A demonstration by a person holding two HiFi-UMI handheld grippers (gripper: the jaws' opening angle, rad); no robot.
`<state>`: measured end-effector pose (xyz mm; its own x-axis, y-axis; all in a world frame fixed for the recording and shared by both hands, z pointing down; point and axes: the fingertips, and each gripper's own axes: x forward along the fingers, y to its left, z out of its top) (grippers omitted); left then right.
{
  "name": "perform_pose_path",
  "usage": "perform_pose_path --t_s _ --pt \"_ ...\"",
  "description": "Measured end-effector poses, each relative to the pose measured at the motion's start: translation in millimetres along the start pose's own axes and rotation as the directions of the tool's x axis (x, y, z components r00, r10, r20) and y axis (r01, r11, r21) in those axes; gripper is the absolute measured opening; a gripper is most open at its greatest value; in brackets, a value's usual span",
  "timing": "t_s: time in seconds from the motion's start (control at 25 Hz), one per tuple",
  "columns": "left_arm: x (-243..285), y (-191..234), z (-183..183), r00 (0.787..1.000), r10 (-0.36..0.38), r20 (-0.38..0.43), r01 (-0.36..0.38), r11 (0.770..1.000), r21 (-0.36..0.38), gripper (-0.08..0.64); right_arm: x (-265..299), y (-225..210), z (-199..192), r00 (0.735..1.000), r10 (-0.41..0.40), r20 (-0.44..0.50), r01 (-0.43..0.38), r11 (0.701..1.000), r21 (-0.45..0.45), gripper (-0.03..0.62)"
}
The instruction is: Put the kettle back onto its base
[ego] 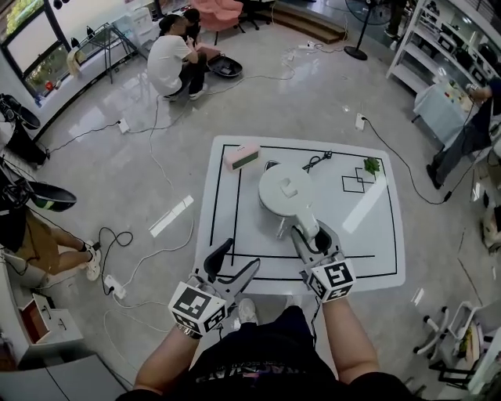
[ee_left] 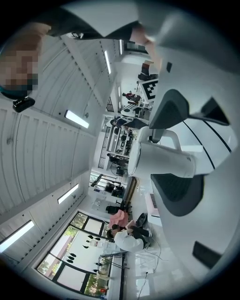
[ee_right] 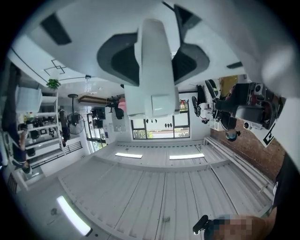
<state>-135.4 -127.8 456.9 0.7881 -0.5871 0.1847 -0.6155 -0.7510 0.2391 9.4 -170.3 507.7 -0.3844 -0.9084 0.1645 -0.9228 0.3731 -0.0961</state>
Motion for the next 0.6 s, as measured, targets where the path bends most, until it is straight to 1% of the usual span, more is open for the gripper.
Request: perform_pose_path --t_s 0.12,0.2,0.32,0.48,0.6 --pt "1.7 -4.7 -1.9 0.999 -0.036 -0.011 0.036 0.999 0.009 0.299 -11.0 -3.8 -1.3 1.000 -0.017 0.008 0.017 0.998 0.069 0.201" --pt "4.6 -9.8 -4.4 0.998 -0.068 -0.019 0.068 0.998 0.012 0.293 -24.0 -4.3 -4.8 0.999 -0.033 0.012 0.031 0.995 0.092 0.204" --pt "11.2 -18.5 -8.7 0.992 -0.119 -0.027 0.120 0.993 0.015 0.282 -48.6 -5.8 -7.5 0.998 -0.066 0.011 0.064 0.993 0.096 0.204" --pt "24.3 -35.3 -12.3 0.980 -0.198 -0.032 0.198 0.980 0.009 0.251 -82.1 -13.3 4.4 0.991 -0.129 0.032 0.125 0.987 0.103 0.202" --pt "30.9 -53.0 -9.5 0.968 -0.250 -0.030 0.251 0.968 0.008 0.200 -103.5 -17.3 19.8 0.986 -0.161 0.047 0.157 0.984 0.083 0.202"
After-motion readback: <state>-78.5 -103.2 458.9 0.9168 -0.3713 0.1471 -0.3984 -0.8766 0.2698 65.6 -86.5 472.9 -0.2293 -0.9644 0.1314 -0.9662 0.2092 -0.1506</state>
